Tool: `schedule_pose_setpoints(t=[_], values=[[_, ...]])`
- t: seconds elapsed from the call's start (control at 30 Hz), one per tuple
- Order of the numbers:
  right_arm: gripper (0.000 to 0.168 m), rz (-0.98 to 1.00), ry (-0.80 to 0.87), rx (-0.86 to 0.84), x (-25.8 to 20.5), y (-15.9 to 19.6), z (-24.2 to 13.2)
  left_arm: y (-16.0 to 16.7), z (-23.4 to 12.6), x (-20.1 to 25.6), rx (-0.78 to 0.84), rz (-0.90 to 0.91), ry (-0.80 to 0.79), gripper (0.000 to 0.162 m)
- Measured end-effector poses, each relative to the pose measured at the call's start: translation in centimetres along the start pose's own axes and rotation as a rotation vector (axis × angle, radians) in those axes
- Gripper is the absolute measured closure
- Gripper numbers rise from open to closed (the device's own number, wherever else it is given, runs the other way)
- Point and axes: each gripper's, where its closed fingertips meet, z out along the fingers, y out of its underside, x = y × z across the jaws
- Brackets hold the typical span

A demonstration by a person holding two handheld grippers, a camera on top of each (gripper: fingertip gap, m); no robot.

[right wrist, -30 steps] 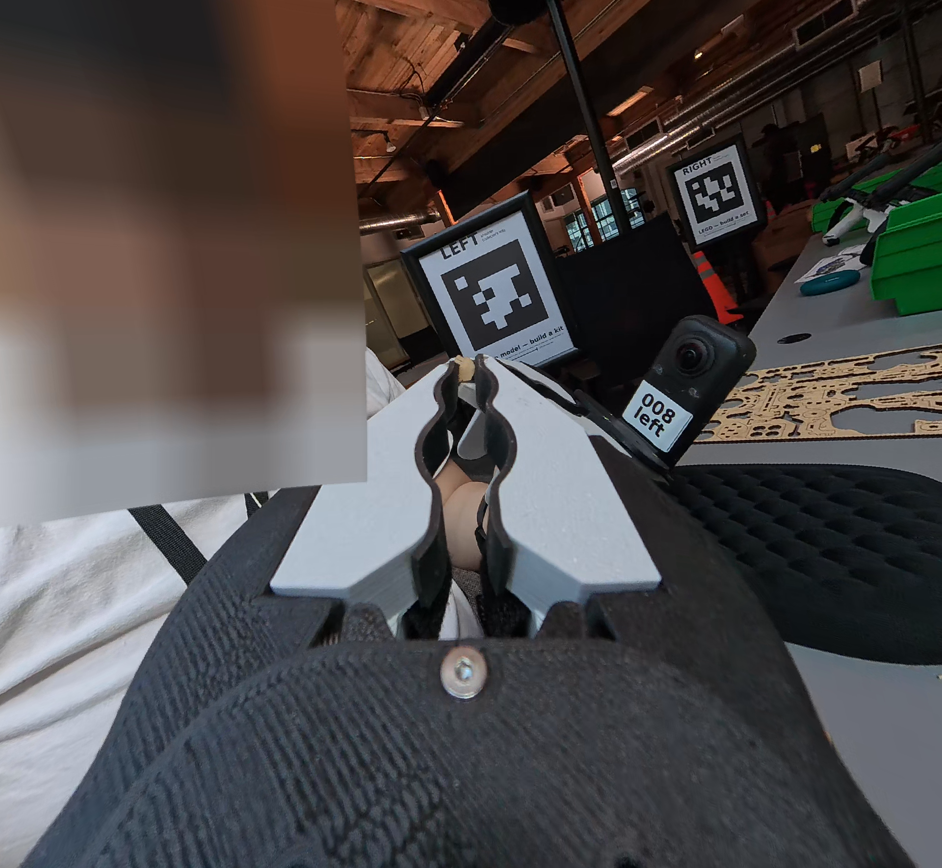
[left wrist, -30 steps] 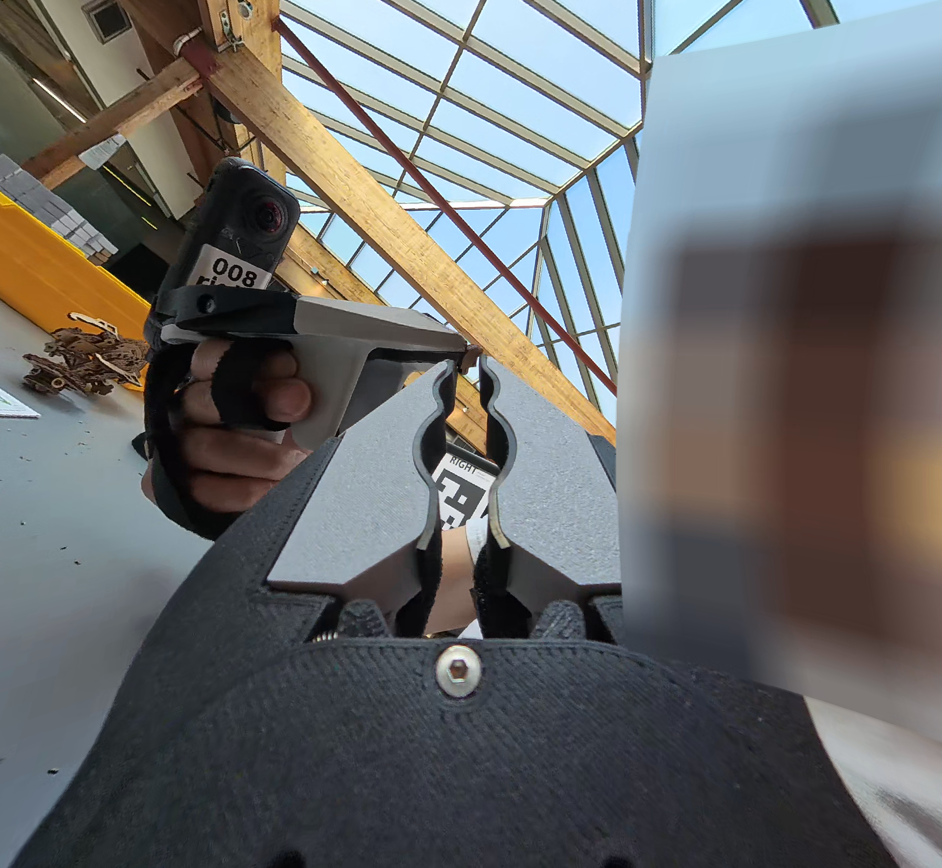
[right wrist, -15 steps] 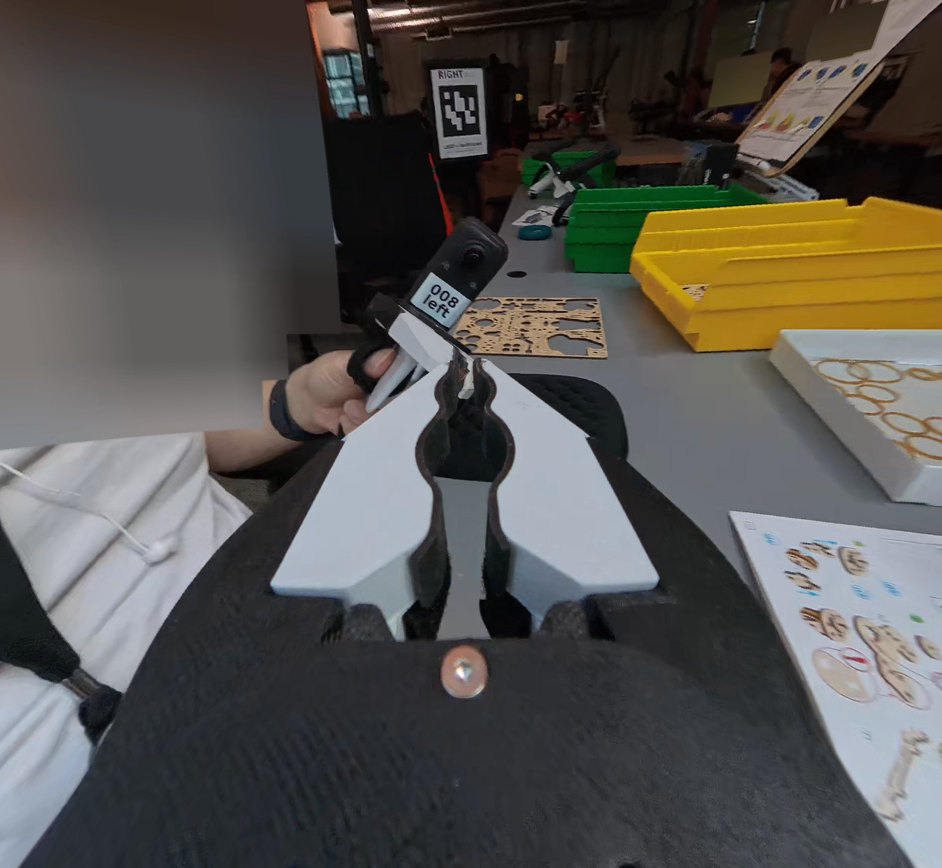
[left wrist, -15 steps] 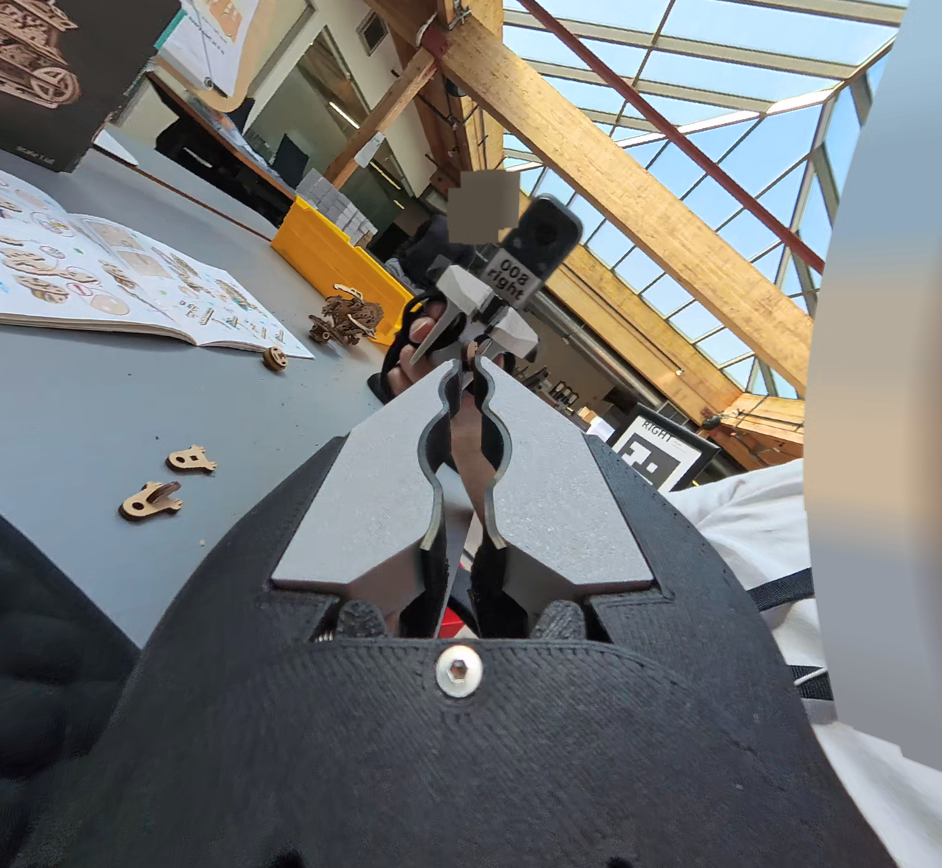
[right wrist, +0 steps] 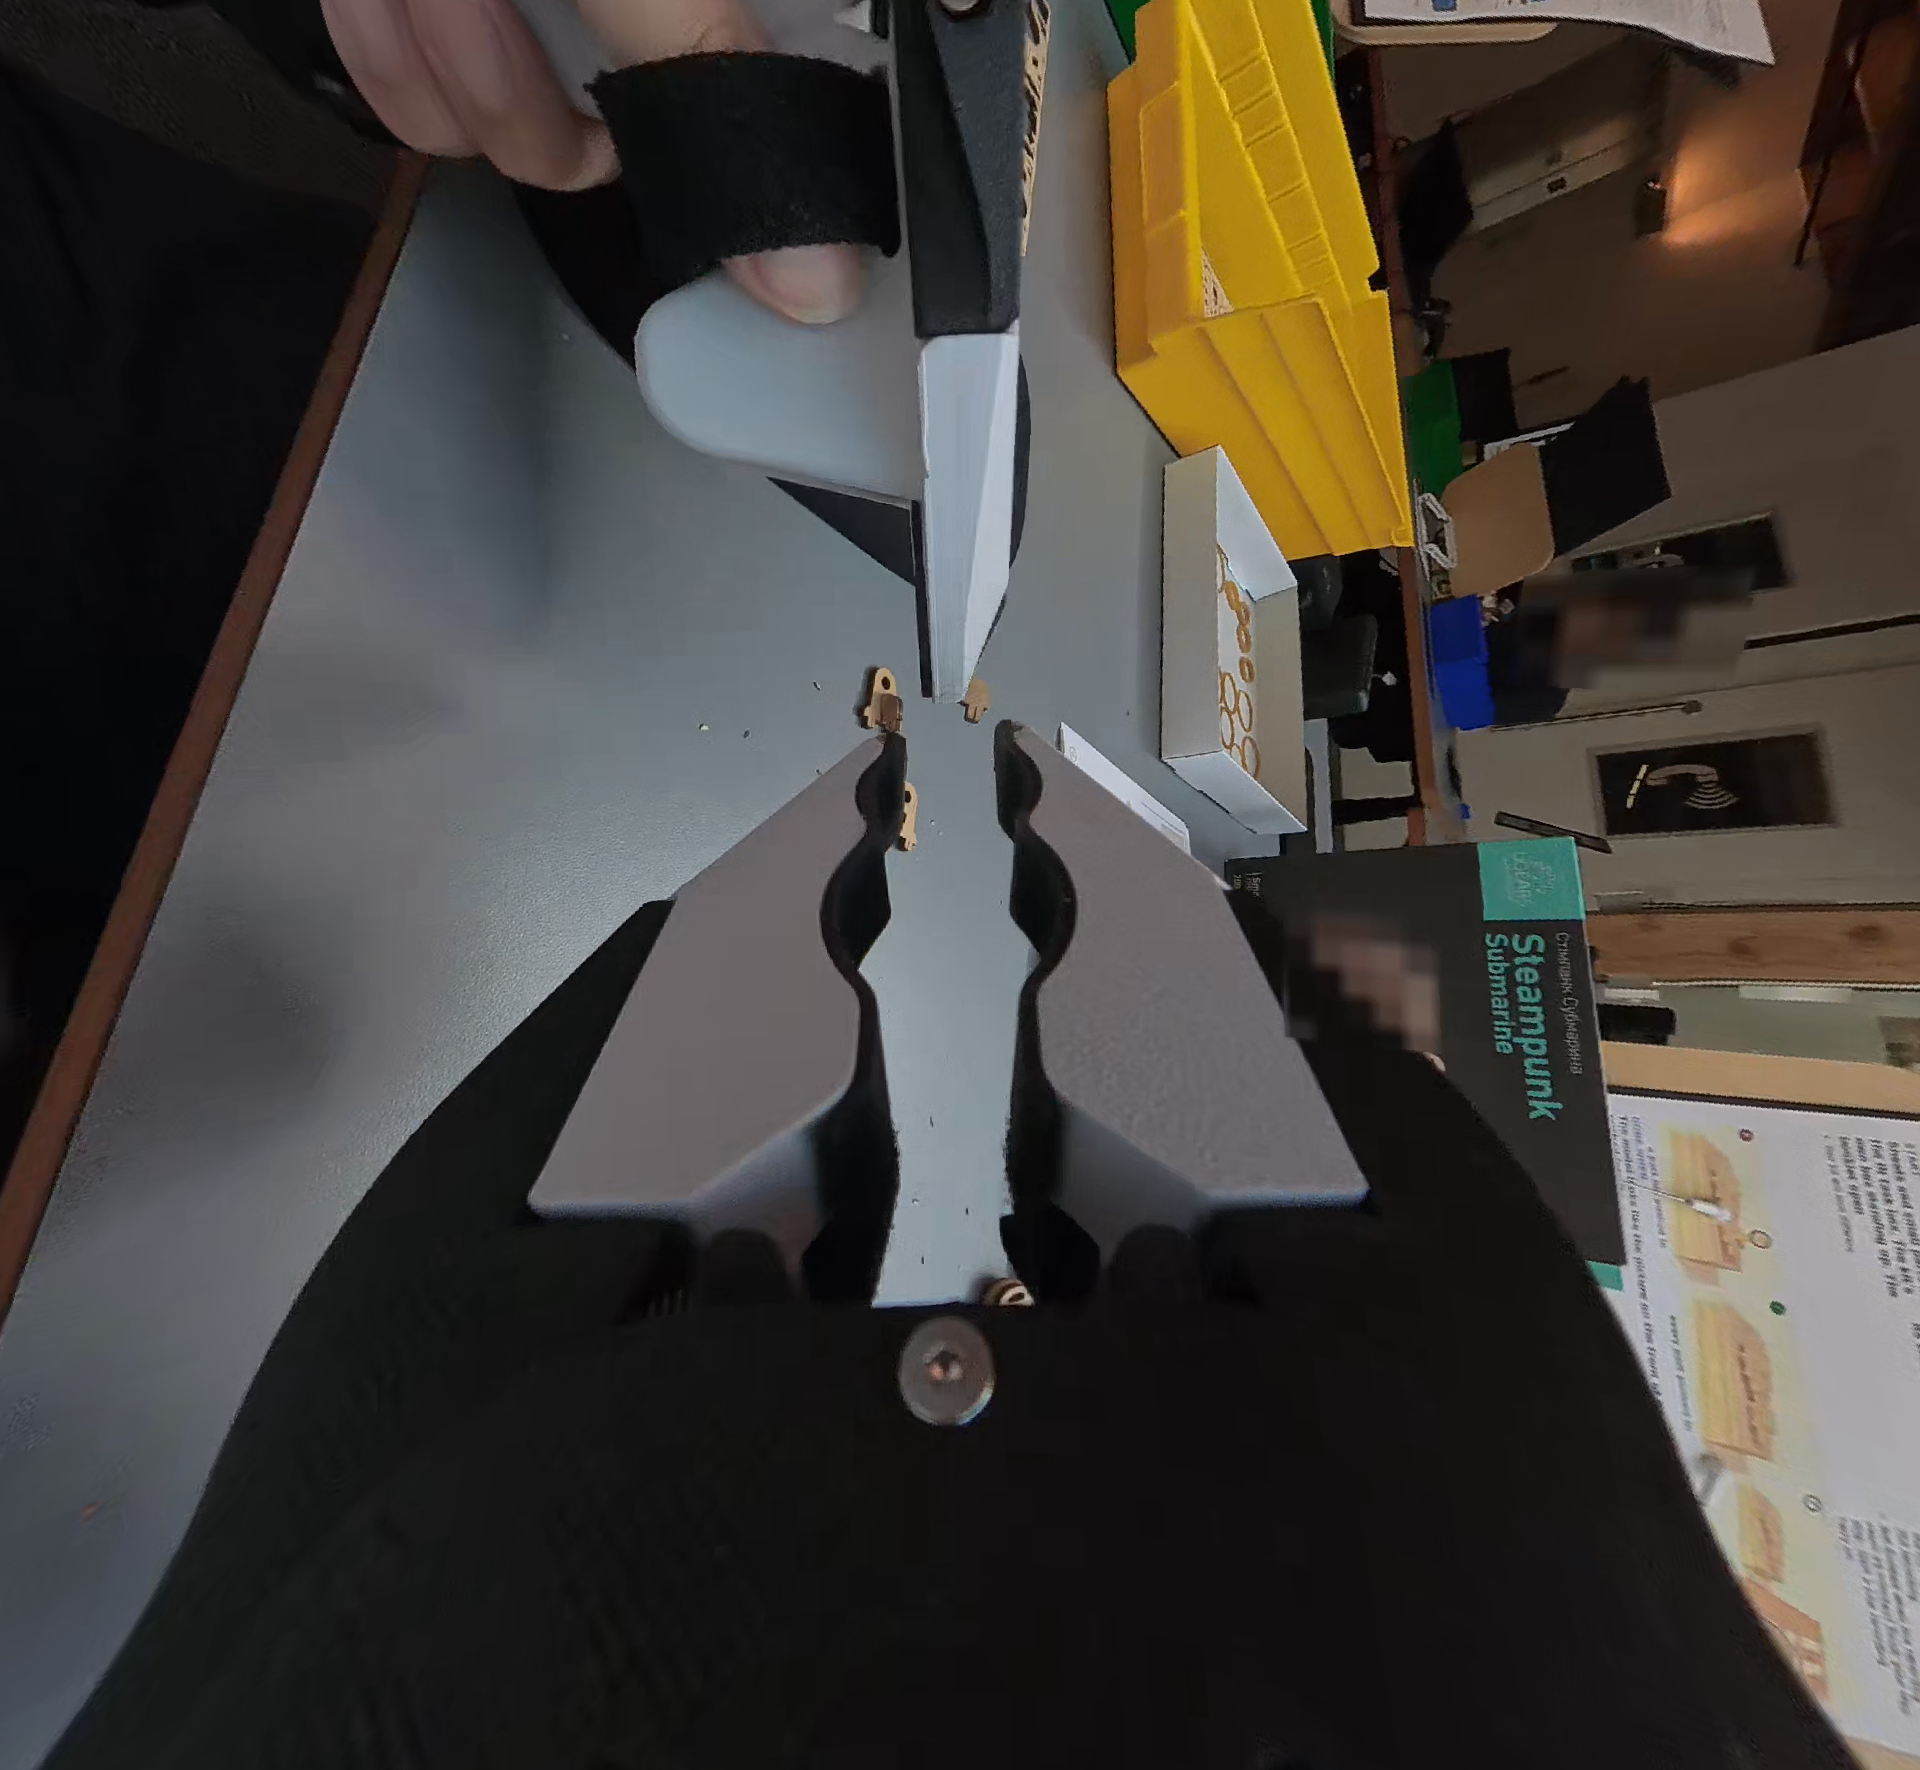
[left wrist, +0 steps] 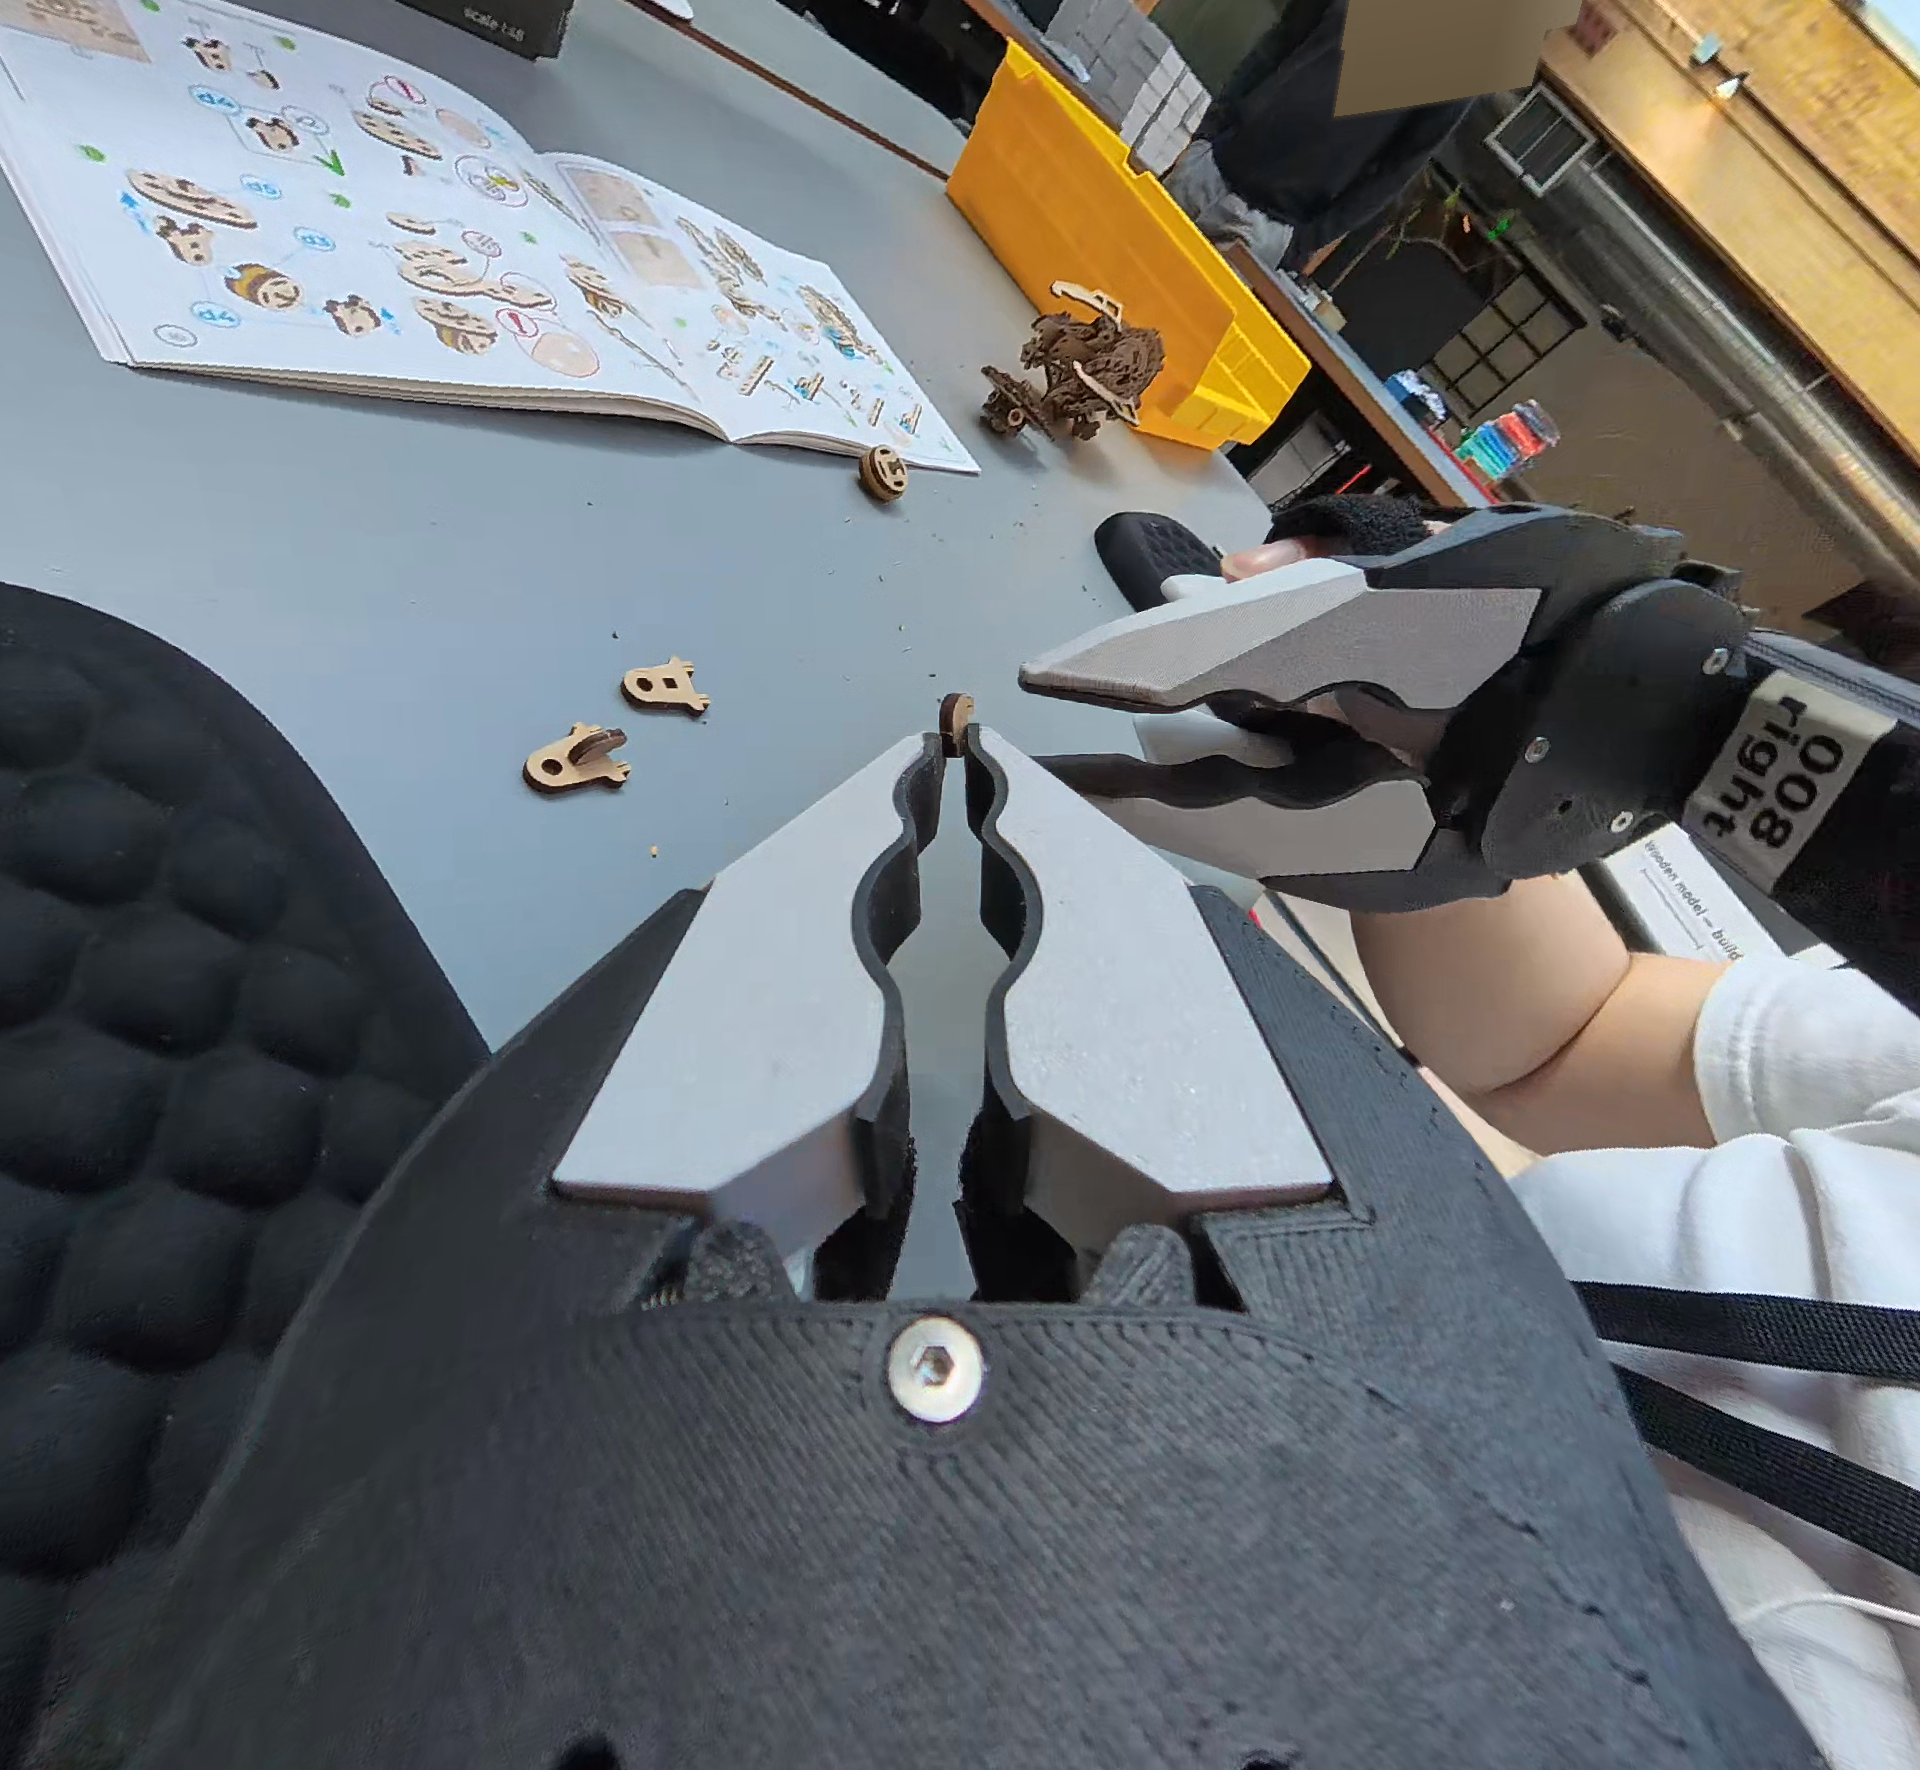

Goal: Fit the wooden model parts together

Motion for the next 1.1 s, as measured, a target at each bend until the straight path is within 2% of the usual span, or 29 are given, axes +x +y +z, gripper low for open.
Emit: schedule_pose_setpoints(t=[0.17,0.6,0.77,1.1], values=[[0.15,-0.062,0.132,-0.041,-0.2,0.3,0.8,0.7,0.9,0.2,-0.042,-0.017,-0.005,0.16],[0.155,-0.056,0.157,-0.102,-1.3,1.9,1.1,1.6,1.7,0.3,-0.071,-0.124,0.042,0.16],[0.161,0.017,0.151,-0.079,-1.2,2.2,1.1,1.8,1.9,0.6,-0.087,-0.13,0.063,0.161],[0.162,0.245,0.056,0.038,-0.9,2.1,1.2,1.3,1.7,0.8,-0.058,-0.137,0.089,0.16]])
